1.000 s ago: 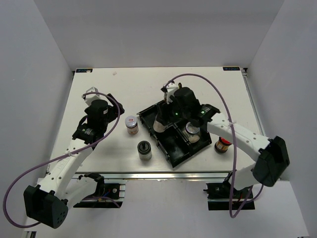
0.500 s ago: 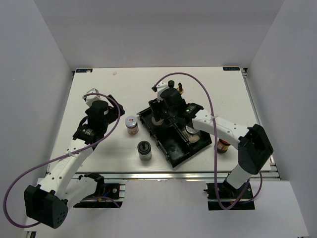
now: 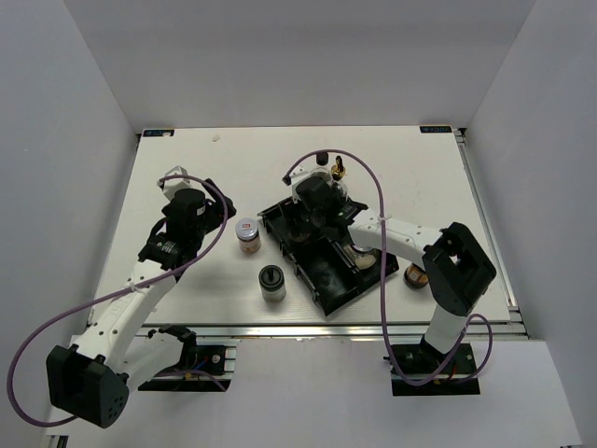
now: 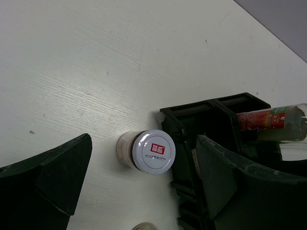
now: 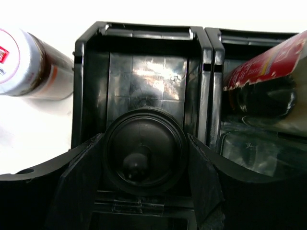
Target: Organize the condiment bottles
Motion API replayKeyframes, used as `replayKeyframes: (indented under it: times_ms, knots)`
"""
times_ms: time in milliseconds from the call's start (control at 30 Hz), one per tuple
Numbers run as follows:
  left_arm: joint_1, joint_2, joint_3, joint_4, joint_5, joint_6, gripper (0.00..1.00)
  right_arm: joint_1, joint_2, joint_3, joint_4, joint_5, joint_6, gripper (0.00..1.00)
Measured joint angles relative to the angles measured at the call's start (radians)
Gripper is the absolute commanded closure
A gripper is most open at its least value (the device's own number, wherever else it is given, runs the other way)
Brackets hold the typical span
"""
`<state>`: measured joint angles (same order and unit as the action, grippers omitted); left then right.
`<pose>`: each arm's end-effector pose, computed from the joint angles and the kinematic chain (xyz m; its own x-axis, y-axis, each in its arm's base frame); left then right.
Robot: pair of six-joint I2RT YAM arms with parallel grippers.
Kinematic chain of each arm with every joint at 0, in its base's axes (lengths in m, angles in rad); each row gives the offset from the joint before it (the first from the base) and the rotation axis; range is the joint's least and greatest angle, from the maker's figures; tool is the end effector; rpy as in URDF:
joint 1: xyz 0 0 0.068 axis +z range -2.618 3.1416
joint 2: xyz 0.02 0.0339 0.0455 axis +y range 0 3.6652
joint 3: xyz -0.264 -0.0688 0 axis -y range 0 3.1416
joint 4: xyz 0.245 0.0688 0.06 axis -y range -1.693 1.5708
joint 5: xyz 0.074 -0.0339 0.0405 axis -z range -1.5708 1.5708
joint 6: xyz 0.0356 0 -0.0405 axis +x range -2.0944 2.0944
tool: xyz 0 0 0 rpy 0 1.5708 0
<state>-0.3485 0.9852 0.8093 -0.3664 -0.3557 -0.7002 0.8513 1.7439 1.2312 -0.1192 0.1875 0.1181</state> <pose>0.2089 -0.0627 0.2943 -0.3966 -0.4986 -0.7708 -0.2822 0.8652 -0.4145 0.2662 0.2937 0.2413 -0.4619 -0.3516 -0.8143 -0.5895 0.8076 -0.0143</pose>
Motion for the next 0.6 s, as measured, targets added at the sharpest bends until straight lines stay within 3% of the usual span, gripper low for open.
replayKeyframes:
  times_ms: [100, 167, 400, 600]
  knots:
    - [0.0, 0.007, 0.0, -0.001, 0.002, 0.0, 0.02, 0.0, 0.002, 0.0, 0.014, 0.003, 0.004, 0.52]
    - [0.0, 0.008, 0.0, -0.004, 0.003, 0.0, 0.02, 0.0, 0.003, -0.001, 0.014, 0.003, 0.006, 0.48]
    - [0.0, 0.023, 0.003, -0.027, 0.039, -0.011, 0.02, 0.001, -0.001, -0.001, 0.008, 0.002, 0.01, 0.11]
    - [0.0, 0.035, 0.005, -0.048, 0.074, -0.016, 0.02, 0.014, -0.052, -0.001, -0.004, -0.014, -0.015, 0.11]
